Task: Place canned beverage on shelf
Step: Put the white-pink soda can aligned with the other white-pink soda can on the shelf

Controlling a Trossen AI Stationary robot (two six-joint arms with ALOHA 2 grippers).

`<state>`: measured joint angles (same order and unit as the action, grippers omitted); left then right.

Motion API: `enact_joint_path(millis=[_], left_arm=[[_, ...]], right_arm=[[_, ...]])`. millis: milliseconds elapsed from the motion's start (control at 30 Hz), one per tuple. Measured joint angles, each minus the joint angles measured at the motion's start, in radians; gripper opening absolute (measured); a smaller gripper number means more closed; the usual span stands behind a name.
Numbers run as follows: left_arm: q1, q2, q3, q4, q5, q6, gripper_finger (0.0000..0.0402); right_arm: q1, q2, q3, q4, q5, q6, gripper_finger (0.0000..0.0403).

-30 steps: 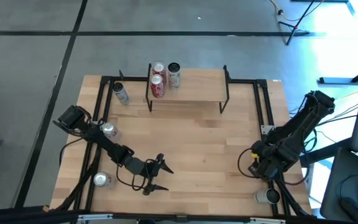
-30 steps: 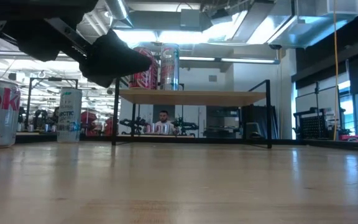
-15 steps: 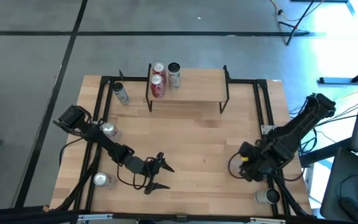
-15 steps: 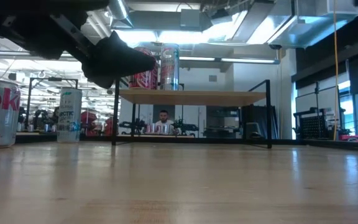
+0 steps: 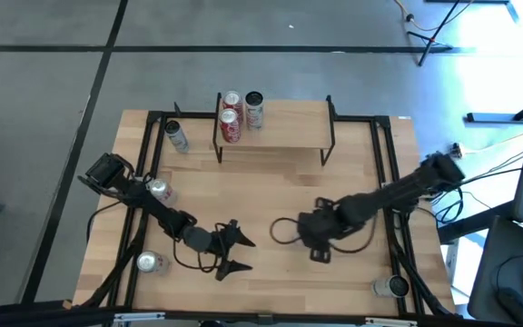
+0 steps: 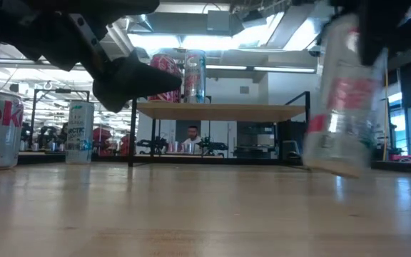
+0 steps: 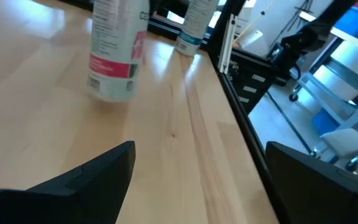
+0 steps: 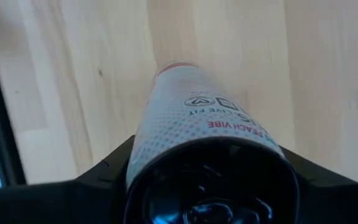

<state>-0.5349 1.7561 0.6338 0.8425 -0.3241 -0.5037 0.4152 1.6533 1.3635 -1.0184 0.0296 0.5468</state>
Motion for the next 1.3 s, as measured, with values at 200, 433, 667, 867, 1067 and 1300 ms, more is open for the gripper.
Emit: enact_joint_path(millis=[200,433,667,867,1067,1300], left_arm=[[-0.014,0.000,0.000,-0.004,-0.027,0.000,0.0354],[-0.024,0.000,0.000,-0.004,-0.032,0.014,0.0354],[-0.024,0.000,0.000,-0.004,-0.032,0.039,0.0354],[-0.022,0.000,0.000,-0.003,-0.034,0.043,0.0354],[-0.020,0.000,0.000,-0.003,-0.034,0.044,0.0354],[-0.020,0.000,0.000,-0.007,-0.034,0.045,0.0354]], right_arm=[[-0.044,0.150,0.185,-0.091,-0.021,-0.136,0.0224],[-0.071,0.224,0.242,-0.121,-0.040,-0.167,0.0224],[-0.070,0.229,0.242,-0.096,-0.030,-0.167,0.0305],[-0.069,0.229,0.240,-0.114,-0.038,-0.171,0.0375],[-0.050,0.204,0.239,-0.210,-0.064,-0.112,0.0322],[0.156,0.043,0.046,-0.090,0.363,0.077,0.0299]])
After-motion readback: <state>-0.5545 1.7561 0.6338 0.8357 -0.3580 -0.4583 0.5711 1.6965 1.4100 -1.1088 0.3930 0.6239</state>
